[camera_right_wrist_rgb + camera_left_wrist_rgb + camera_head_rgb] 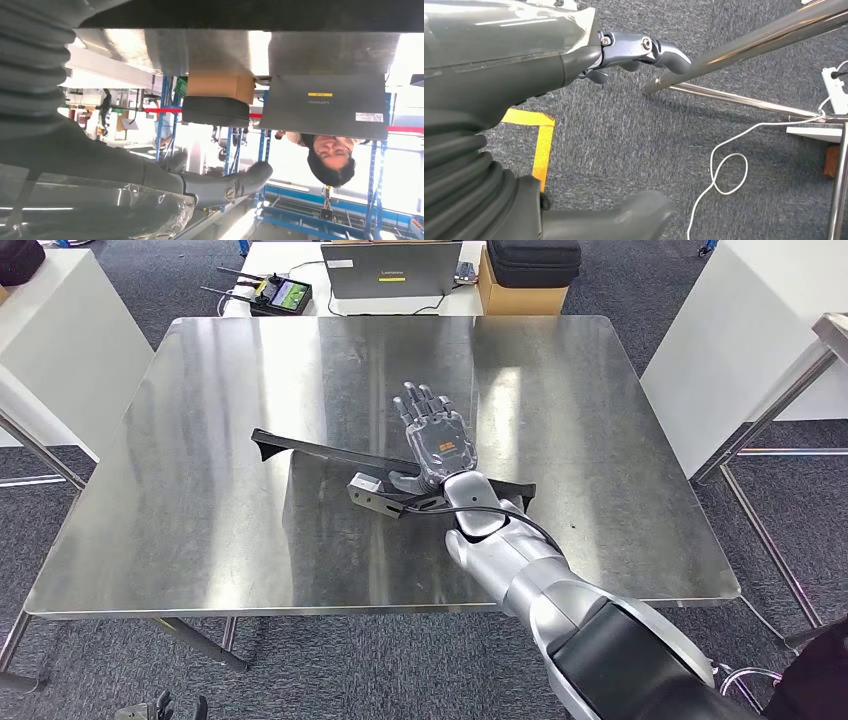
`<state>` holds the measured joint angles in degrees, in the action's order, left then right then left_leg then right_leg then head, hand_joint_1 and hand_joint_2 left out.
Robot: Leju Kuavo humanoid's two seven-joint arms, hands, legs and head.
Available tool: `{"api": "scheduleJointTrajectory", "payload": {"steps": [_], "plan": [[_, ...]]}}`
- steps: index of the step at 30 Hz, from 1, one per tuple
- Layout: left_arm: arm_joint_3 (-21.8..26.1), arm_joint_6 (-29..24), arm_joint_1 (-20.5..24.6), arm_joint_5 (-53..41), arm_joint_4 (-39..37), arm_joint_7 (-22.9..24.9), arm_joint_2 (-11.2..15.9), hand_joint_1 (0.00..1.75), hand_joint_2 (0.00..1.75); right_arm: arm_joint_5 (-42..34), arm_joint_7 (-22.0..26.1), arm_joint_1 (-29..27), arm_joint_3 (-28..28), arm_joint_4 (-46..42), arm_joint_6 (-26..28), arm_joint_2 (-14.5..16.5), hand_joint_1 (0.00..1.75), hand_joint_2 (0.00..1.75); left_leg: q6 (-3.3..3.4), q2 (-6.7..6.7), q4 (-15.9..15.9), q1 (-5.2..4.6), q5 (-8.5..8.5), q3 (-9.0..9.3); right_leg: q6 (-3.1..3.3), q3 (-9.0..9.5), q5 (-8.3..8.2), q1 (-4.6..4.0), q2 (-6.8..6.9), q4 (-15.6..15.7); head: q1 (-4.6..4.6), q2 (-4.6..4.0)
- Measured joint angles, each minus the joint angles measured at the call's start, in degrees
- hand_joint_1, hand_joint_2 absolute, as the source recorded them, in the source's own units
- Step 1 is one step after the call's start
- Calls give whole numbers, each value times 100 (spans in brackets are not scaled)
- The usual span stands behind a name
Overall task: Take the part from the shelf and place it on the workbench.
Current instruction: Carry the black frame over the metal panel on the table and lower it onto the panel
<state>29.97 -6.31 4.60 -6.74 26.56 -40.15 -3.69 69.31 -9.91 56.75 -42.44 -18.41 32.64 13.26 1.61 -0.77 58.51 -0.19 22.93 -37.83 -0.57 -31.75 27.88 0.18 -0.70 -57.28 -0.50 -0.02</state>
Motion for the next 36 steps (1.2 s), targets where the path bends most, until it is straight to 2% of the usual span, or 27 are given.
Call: {"api": "scheduleJointTrajectory", "payload": {"steps": [19, 27, 29, 33, 36], "plan": [[2, 39, -27, 73, -7, 0, 0, 0, 0, 205, 39, -69, 302, -69, -3, 9, 0, 0, 12, -1, 0, 9, -9, 1, -15, 3, -9, -1, 0, -2, -1, 0], [9, 21, -71, 115, -7, 0, 0, 0, 0, 239, -103, -103, 416, -71, -398, 37, 0, 0, 12, 0, 0, 11, -9, 2, -15, 3, -9, -1, 0, -2, -1, 0], [14, 15, -87, 119, -7, 0, 0, 0, 0, 137, 24, -133, 497, -87, -346, 45, 0, 0, 12, -1, 0, 11, -9, 2, -15, 3, -9, -1, 0, -2, -1, 0], [41, 4, -117, 125, -7, 0, 0, 0, 0, -185, 592, -246, 762, -271, 70, 98, 0, 0, 12, 1, 0, 11, -9, 2, -15, 2, -9, -1, 0, -2, -2, 0], [53, 5, -132, 125, -7, 0, 0, 0, 0, -250, 700, -271, 902, -370, 153, 141, 0, 0, 11, 0, 0, 14, -9, 2, -15, 3, -9, 0, 2, -1, -1, 0]]}}
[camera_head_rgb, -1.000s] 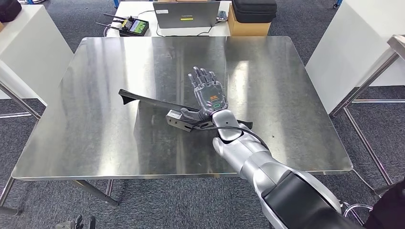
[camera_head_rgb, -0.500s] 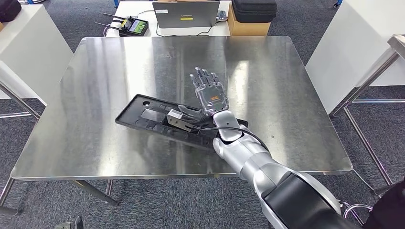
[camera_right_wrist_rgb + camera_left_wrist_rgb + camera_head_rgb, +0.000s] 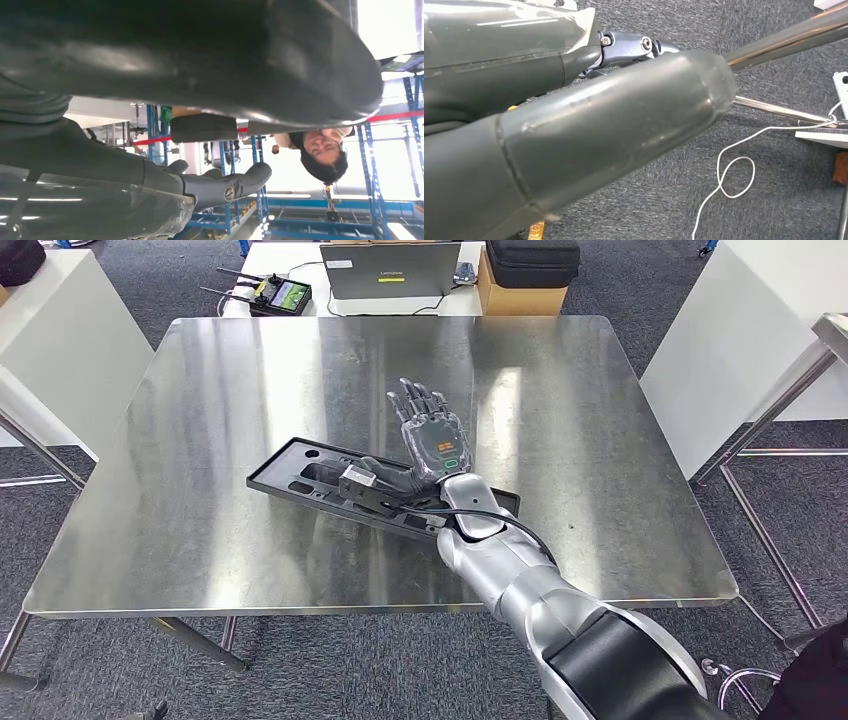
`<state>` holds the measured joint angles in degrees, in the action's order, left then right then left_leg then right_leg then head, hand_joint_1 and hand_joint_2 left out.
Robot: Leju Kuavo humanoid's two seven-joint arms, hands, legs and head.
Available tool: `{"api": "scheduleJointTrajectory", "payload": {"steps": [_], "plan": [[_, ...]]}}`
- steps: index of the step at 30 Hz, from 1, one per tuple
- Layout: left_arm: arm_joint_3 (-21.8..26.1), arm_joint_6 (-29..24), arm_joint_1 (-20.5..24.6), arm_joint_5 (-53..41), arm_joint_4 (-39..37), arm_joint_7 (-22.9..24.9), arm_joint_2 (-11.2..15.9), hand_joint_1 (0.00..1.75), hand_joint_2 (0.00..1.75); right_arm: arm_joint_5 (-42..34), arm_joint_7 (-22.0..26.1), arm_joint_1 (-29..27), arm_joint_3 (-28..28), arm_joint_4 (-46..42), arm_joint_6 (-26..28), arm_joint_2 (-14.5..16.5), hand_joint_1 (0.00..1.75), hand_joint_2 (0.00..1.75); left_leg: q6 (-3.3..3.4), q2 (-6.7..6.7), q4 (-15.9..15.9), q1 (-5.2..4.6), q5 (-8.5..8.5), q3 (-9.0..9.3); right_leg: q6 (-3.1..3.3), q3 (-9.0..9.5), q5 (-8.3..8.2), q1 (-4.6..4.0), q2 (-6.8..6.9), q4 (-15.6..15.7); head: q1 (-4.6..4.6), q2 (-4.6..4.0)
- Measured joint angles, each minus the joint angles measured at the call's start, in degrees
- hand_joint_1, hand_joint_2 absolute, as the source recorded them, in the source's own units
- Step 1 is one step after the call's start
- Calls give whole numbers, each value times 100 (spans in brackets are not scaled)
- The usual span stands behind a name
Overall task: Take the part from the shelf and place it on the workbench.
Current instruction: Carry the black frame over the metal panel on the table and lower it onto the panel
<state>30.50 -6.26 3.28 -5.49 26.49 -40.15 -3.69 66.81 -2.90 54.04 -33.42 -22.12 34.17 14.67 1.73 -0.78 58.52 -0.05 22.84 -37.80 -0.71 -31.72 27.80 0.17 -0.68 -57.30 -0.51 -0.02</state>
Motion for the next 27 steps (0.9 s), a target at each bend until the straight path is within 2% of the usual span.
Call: {"api": "scheduleJointTrajectory", "payload": {"steps": [11, 13, 15, 17, 19, 21, 24, 27], "plan": [[6, 0, -28, 0, 0, 0, 0, 0, 0, -41, 44, -52, 162, -114, 5, 35, 0, 0, 0, -1, 0, 4, 0, 0, 0, 1, 0, 0, 1, 0, 1, 0], [7, -11, -31, 1, 0, 0, 0, 0, 0, -403, 458, -82, 207, -157, 52, 54, 0, 0, 0, -2, 0, 4, 0, 0, 0, 2, 0, 0, 1, 0, 1, 0], [17, -31, -41, 5, -1, 0, 0, 0, 0, -1317, 1468, -235, 390, -372, -29, 121, 0, 0, -1, -1, 0, 4, 1, 0, 0, 1, 0, 0, 1, -1, 2, 0], [50, -41, -48, 33, -3, 0, 0, 0, 0, -2890, 2679, -545, 749, -944, -716, 265, 0, 0, -3, -1, 0, 6, 2, 0, 0, 0, 2, 0, 1, -1, -1, 0], [111, -43, -58, 78, -7, 0, 0, 0, 0, -4588, 3448, -943, 1015, -1795, -1824, 401, 0, 0, -5, -7, 0, 10, 3, 0, -4, 2, 8, 0, 8, 0, -2, 0], [191, -45, -95, 108, -9, 0, 2, 0, 0, -5614, 3745, -1420, 1053, -2784, -2726, 450, 0, 0, -8, -13, 0, 12, 6, 0, -5, 3, 15, 0, 17, 0, 1, 0], [306, -42, -160, 119, 16, 0, 4, 0, 0, -6606, 3947, -2141, 979, -4174, -3718, 443, 0, 0, -12, -13, -1, 13, 13, 2, -1, -9, 23, 0, 20, 2, -2, 0], [420, -33, -264, 120, 151, 0, -5, 0, 0, -7787, 4093, -3022, 816, -5500, -4708, 265, 0, 0, -9, -22, -1, 15, 48, 36, 3, -15, 58, 1, 28, 8, 1, 0]]}}
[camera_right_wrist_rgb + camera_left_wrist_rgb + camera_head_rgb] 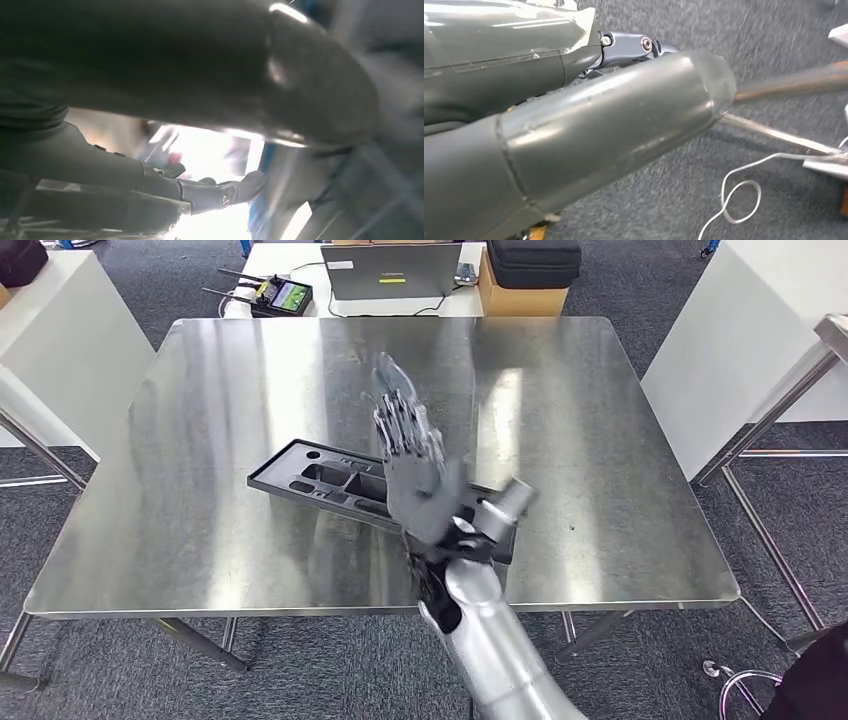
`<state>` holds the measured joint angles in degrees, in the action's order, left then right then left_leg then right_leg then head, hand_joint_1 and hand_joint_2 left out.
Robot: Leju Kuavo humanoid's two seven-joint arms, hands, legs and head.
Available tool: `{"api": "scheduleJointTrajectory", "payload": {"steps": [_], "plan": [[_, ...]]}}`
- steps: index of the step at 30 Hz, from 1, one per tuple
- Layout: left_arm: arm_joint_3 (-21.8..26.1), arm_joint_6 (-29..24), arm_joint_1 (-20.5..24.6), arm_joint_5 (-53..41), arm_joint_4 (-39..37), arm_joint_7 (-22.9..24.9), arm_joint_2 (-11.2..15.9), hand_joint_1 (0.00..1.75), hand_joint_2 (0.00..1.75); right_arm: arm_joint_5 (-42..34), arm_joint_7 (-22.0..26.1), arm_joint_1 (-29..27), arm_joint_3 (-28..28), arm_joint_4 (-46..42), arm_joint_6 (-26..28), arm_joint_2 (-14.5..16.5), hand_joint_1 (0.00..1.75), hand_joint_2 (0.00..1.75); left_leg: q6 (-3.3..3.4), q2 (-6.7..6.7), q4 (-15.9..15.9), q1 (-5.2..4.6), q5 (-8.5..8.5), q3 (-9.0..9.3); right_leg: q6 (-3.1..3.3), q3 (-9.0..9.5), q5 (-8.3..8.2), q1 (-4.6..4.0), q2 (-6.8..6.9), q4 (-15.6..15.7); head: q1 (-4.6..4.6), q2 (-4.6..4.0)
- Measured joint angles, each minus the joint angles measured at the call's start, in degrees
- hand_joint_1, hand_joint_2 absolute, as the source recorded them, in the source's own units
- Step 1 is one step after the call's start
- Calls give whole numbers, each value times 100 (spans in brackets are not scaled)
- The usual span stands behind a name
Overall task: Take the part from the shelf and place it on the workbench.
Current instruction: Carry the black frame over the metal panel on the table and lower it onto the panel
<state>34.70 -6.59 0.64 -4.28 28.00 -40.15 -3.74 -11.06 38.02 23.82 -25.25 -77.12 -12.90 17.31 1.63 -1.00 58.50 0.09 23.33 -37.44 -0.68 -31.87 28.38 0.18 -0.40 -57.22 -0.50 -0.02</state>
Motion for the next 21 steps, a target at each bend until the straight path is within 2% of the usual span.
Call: {"api": "scheduleJointTrajectory", "payload": {"steps": [3, 8, 13, 21], "plan": [[126, -8, -122, -20, 154, 0, -9, 0, 0, -770, 70, -778, -94, -1090, -618, -328, 0, 0, 5, -11, -1, -15, 25, 30, -16, 30, 17, 5, 4, 2, 8, 0], [216, -64, -175, -65, 312, 0, -49, 0, 0, -1027, 77, -1369, -81, -2045, -854, -630, 0, 0, 7, -12, 0, -19, 26, 32, -24, 34, 19, 18, 3, 2, 9, 0], [309, -195, -190, -68, 389, 0, -117, 0, 0, -800, 56, -1702, 43, -2462, -445, -744, 0, 0, 7, -13, 0, -20, 26, 33, -25, 37, 20, 18, 4, 2, 9, 0], [439, -294, -227, -134, 433, 0, -216, 0, 0, -740, 16, -2076, 339, -2565, 268, -855, 0, 0, 6, -14, 0, -19, 27, 33, -25, 38, 23, 17, 4, 2, 9, 0]]}}
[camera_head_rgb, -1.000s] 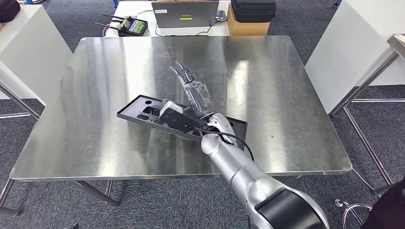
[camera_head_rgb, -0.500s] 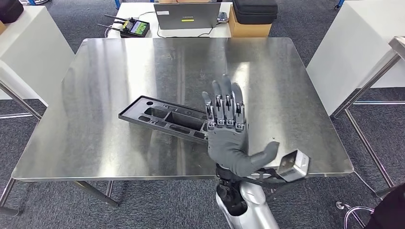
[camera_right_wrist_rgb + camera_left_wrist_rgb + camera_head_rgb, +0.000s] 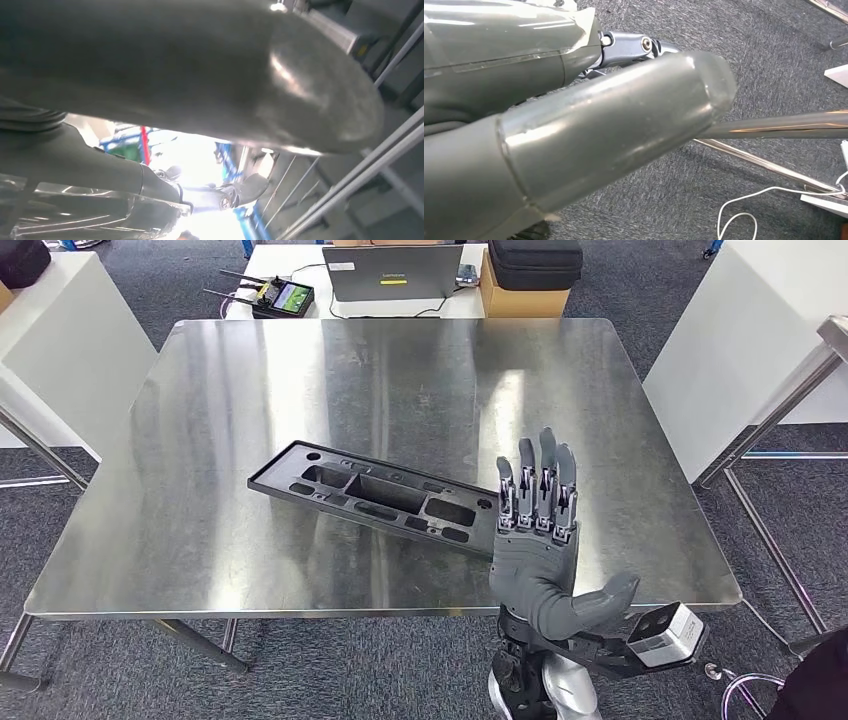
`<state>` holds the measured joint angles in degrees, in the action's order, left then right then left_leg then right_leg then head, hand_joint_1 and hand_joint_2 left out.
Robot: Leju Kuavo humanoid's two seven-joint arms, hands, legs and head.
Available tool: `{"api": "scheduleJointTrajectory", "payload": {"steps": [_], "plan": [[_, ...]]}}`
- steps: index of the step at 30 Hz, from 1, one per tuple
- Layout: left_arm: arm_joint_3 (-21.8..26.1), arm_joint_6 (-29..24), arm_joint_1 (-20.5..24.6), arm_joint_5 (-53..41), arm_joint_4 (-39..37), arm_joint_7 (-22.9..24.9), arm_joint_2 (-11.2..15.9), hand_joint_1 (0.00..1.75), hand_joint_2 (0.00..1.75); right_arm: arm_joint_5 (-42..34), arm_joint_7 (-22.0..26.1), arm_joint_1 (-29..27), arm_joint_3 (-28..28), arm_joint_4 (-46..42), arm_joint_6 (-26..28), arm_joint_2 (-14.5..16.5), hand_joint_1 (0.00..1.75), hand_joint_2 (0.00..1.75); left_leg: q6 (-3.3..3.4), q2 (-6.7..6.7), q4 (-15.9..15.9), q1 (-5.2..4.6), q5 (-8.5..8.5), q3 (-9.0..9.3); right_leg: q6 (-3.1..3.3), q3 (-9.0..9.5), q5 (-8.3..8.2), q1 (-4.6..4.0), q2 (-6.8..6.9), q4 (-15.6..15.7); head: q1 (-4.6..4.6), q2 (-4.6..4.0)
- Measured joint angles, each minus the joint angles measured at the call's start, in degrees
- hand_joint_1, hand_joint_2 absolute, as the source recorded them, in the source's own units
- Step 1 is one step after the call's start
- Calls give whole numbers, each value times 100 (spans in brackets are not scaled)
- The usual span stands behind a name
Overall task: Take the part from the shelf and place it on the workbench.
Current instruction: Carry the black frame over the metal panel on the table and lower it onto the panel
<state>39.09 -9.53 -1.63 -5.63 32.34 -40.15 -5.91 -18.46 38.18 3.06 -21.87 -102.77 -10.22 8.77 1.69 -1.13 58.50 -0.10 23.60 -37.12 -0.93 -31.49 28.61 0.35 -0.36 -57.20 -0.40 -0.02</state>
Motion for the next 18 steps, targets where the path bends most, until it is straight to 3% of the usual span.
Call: {"api": "scheduleJointTrajectory", "payload": {"steps": [4, 7, 10, 12, 14, 15, 16, 18], "plan": [[4, 2, -18, -7, 7, 0, -9, 0, 0, -7, 1, -79, 65, 9, 104, -48, 0, 0, 13, 1, 7, -7, 10, -1, -5, 8, -2, 14, 0, 5, -1, 0], [3, 51, -37, -40, 47, 0, -16, 0, 0, -31, 8, -107, 127, 32, 422, -83, 0, 0, 78, 0, 28, -31, 41, 1, -44, 64, -6, 63, 2, 24, -2, 0], [-1, 111, -44, -61, 79, -1, -21, 0, 0, -115, 8, -140, 231, 63, 741, -122, 0, 0, 160, 15, -82, -6, -23, 77, -93, 75, 34, 57, 7, -16, -3, 0], [-10, 150, -43, -70, 85, -1, -24, 0, 0, -157, 7, -152, 304, 86, 891, -155, 0, 0, 200, 40, -173, 25, -72, 132, -58, -111, 284, 45, 10, -449, 11, 0], [-25, 204, -43, -77, 84, 0, -23, 0, 0, -177, 7, -152, 381, 123, 1039, -198, 0, 0, 210, 56, -181, 21, -84, 129, -9, -460, 618, 51, 10, -1204, 22, 0], [-34, 225, -44, -79, 84, 0, -22, 0, 0, -180, 7, -153, 413, 143, 1102, -219, 0, 0, 207, 59, -181, 19, -90, 122, -14, -581, 707, 56, 11, -1467, 22, 0], [-45, 245, -44, -79, 84, 0, -22, 0, 0, -183, 8, -153, 442, 162, 1161, -238, 0, 0, 198, 61, -179, 21, -98, 114, -44, -601, 704, 63, 12, -1528, 24, 0], [-73, 274, -43, -75, 82, 0, -22, 0, 0, -185, 15, -152, 481, 189, 1234, -270, 0, 0, 162, 57, -173, 30, -123, 105, -148, -284, 470, 93, 13, -977, 28, 0]]}}
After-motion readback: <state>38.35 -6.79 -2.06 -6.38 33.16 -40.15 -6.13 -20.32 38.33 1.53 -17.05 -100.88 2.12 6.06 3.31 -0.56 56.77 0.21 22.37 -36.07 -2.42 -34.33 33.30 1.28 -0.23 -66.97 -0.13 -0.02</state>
